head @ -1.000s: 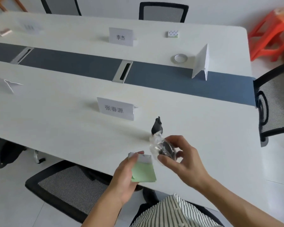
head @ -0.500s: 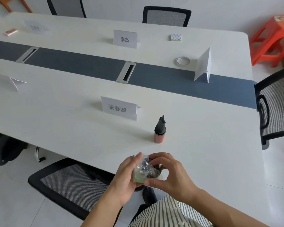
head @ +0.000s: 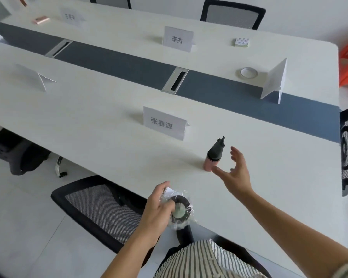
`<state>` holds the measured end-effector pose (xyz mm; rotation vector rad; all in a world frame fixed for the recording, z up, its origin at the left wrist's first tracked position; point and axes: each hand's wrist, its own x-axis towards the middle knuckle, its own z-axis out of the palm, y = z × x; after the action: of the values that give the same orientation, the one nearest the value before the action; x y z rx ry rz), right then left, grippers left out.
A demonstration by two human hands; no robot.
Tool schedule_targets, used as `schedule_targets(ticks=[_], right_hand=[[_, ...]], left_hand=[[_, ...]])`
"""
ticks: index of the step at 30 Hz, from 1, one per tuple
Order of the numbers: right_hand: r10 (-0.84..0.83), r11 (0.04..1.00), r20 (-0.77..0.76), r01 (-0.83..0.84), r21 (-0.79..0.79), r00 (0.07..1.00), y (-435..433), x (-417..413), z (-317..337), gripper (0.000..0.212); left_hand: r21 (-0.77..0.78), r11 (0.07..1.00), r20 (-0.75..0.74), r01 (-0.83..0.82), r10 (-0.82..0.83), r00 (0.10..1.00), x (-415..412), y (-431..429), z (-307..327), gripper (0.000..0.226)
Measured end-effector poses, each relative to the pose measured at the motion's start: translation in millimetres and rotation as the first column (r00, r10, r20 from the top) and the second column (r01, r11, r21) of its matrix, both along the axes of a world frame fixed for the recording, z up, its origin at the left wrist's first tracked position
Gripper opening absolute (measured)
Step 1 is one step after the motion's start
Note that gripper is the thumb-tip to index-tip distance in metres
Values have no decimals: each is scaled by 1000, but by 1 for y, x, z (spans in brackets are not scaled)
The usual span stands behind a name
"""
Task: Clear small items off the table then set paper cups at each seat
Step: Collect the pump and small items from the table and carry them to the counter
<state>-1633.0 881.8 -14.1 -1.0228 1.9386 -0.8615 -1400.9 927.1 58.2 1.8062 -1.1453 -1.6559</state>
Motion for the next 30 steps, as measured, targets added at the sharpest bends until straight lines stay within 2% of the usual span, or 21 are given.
schedule_targets(ticks=[2,3,6,8,11,15,19,22,27,30], right_hand=[[51,999,-51,-50,10,997,-15,5,-13,92],[48,999,-53,-48,-1,997,-21,8,-19,87],[13,1000,-49,-13,11,999,-37,20,-31,48],[24,999,-59,-21,41,998,-42,26,-29,37],[55,997,-83,-51,59,995,-43,31,-12,36],[83,997,-39,-83,0,996,-28,32,24,34],[155,986,17,-154,-59,988,4,26,60,58],[261,962,-47,-264,-72,964,34,17,81,69],[419,906,-87,-422,-19,904,78,5,96,35],[539,842,-74,-535,66,839,102,3,93,30]], left_hand=[[-48,996,56,77,-74,996,8,3,4,50],[-59,994,81,95,-90,993,13,5,4,49],[-55,993,166,101,-90,982,25,9,2,41],[-51,995,197,90,-79,977,33,12,1,37],[-93,994,211,62,-42,977,42,15,-1,35],[-166,985,224,43,-5,975,46,14,-2,36],[-220,975,209,26,21,978,44,15,2,38],[-231,973,204,2,46,978,42,22,8,38],[-292,953,203,-80,144,969,38,55,15,38],[-294,936,174,-191,249,953,36,90,17,37]])
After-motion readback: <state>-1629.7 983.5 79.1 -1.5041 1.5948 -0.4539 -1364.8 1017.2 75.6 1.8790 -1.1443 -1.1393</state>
